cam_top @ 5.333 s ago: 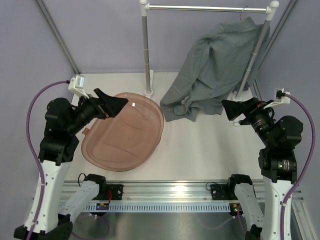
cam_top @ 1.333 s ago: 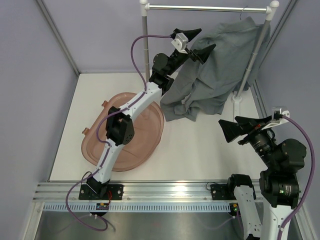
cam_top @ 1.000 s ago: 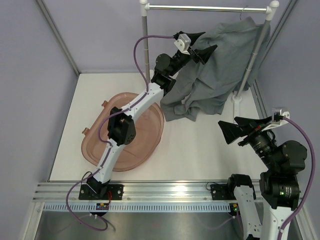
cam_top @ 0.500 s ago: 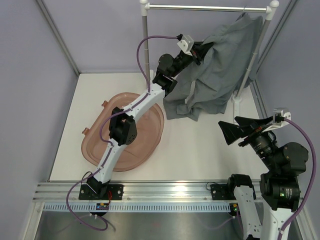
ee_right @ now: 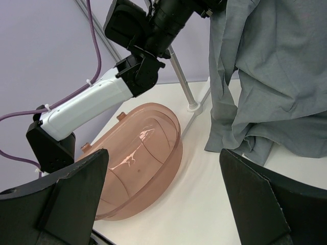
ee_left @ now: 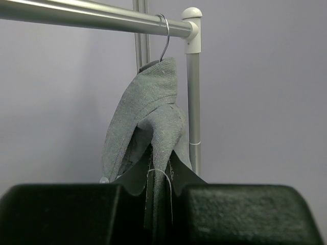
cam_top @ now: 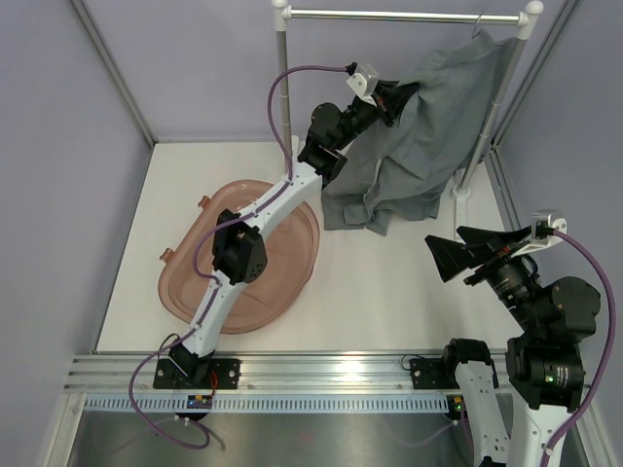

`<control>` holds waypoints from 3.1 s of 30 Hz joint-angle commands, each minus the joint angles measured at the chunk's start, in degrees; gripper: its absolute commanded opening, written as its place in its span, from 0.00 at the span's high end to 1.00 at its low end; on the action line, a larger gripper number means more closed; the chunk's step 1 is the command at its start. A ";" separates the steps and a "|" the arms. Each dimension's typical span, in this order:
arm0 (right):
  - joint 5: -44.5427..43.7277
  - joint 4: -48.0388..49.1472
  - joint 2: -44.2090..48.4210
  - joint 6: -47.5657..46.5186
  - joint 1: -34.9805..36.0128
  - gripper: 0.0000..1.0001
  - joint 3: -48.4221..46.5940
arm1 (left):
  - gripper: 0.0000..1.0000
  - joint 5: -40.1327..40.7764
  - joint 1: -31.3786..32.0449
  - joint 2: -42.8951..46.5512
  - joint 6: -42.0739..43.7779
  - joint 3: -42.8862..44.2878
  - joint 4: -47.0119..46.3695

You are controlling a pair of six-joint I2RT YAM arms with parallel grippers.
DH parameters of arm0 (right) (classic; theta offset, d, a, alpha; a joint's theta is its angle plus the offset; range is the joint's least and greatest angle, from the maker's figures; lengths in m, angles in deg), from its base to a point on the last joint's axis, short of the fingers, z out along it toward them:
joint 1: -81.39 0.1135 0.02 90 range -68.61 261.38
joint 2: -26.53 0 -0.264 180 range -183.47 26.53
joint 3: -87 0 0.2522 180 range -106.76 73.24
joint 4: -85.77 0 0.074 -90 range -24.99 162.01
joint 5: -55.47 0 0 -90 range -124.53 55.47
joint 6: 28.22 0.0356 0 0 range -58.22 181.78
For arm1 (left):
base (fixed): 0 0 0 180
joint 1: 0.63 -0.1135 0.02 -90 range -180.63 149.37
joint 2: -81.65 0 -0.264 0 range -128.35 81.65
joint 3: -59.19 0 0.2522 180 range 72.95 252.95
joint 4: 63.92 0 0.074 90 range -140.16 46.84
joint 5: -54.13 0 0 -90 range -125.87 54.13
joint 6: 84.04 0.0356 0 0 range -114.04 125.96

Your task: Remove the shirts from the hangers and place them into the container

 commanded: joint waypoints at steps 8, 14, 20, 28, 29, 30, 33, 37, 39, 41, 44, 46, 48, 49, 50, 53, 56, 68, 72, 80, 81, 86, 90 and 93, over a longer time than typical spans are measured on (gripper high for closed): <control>2.05 0.92 0.11 0.41 -0.10 0.01 -1.26 | 1.00 0.00 0.68 10.75 1.84 -2.88 -3.56; 1.97 0.57 0.11 0.32 -0.10 0.00 -1.17 | 1.00 -0.09 0.68 11.36 2.01 -3.05 -2.85; 1.79 0.66 -0.07 0.23 -0.10 0.01 -1.34 | 1.00 -0.27 0.68 15.22 2.80 -9.11 -3.55; 1.52 0.48 -0.68 0.93 -0.10 0.01 -1.08 | 1.00 -0.70 0.68 28.67 2.54 -26.95 -4.52; 1.70 0.48 -0.59 0.85 -0.10 0.00 -0.91 | 1.00 -0.71 0.68 29.64 2.63 -28.01 -4.61; 1.87 0.48 -0.33 1.02 -0.10 0.00 -0.38 | 1.00 -0.36 0.77 30.43 2.63 -28.80 -4.61; 2.40 0.66 0.02 1.64 -0.10 0.00 0.15 | 1.00 0.17 0.86 32.45 2.54 -29.42 -1.45; 0.22 -1.97 -2.69 0.24 -0.10 0.00 -2.57 | 1.00 0.43 1.21 39.29 2.37 -35.47 2.41; -1.37 -3.29 -5.32 -0.73 -0.10 0.01 -4.85 | 1.00 0.26 1.21 42.81 1.32 -38.64 6.63; -1.55 -2.51 -7.26 -0.65 -0.10 0.01 -5.91 | 1.00 0.43 1.39 49.20 0.26 -44.24 10.92; -0.15 0.29 -10.60 1.19 -0.10 0.05 -7.75 | 1.00 0.96 1.48 58.43 -2.28 -51.19 18.40; 2.04 1.88 -13.33 3.64 -0.10 0.10 -9.51 | 1.00 1.14 1.48 63.11 -4.39 -54.55 23.31; 3.97 5.30 -15.53 5.41 -0.10 0.12 -10.30 | 1.00 0.79 1.39 69.88 -6.85 -58.77 26.05; 4.42 6.27 -16.40 6.72 -0.10 0.14 -10.57 | 1.00 0.88 1.39 71.90 -7.65 -59.65 29.55; 5.38 7.50 -18.33 7.00 -0.10 0.16 -11.27 | 1.00 0.70 1.47 73.75 -8.52 -60.44 30.97; 9.51 8.13 -22.63 7.00 -0.10 0.25 -16.26 | 1.00 -1.49 1.39 79.73 -13.61 -62.73 34.15; 12.33 7.43 -24.93 6.65 -0.10 0.35 -19.88 | 1.00 -3.42 1.48 83.52 -16.17 -64.84 37.05; 22.71 15.44 -29.33 14.91 8.60 0.48 -23.76 | 1.00 -10.64 2.18 82.65 -27.16 -71.35 28.44; 18.23 12.26 -30.03 11.48 12.72 0.48 -23.85 | 1.00 -10.02 3.58 81.59 -26.90 -70.65 28.00; 13.23 6.82 -28.37 6.65 14.31 0.47 -20.51 | 1.00 -9.23 3.67 80.72 -24.45 -68.45 30.37; 13.21 6.64 -28.19 6.39 14.31 0.47 -20.16 | 1.00 -9.49 3.76 80.45 -24.27 -68.10 30.63; 12.16 4.88 -27.75 4.89 14.31 0.47 -19.54 | 1.00 -9.67 3.76 79.92 -23.91 -68.01 30.11; 9.88 3.30 -28.10 2.87 14.31 0.47 -18.84 | 1.00 -10.46 3.67 80.10 -24.09 -68.18 28.88; 9.52 3.64 -28.10 2.69 14.40 0.47 -17.61 | 1.00 -10.90 3.76 80.62 -23.91 -68.18 28.53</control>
